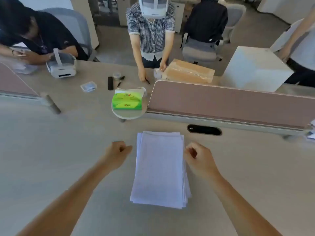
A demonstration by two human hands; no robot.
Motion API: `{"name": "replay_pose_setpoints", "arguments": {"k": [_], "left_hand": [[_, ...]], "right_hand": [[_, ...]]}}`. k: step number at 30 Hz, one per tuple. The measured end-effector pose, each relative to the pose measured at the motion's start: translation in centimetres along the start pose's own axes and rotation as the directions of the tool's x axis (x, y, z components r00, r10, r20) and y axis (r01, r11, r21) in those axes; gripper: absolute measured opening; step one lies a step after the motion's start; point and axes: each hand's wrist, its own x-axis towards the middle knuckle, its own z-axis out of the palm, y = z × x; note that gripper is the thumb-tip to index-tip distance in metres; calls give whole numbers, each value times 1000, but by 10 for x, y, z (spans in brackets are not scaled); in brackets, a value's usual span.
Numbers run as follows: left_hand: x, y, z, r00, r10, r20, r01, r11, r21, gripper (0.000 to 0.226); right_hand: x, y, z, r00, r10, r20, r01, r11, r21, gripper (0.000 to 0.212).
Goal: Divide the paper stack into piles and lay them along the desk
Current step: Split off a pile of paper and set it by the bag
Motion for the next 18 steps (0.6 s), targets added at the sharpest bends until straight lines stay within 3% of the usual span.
{"name": "replay_pose_setpoints", "arguments": {"k": [3,6,9,14,18], "left_hand": [[9,-10,45,960,-243,137,235,969,72,41],[15,-17,82,913,-351,206,355,935,17,43],[19,-22,106,905,-397,156,413,907,-84,34],[22,-17,125,883,-449,137,463,882,-91,25],[20,-10,130,873,-478,96,477,878,34,33]], "right_hand": [[24,56,24,957,266,117,-253,960,-116,26],[40,95,51,879,431,203,-398,898,-185,23],[52,121,71,849,478,225,-428,872,-238,23],[61,120,79,823,544,163,-509,834,-213,22],[60,123,83,790,590,168,-570,807,-153,22]]}}
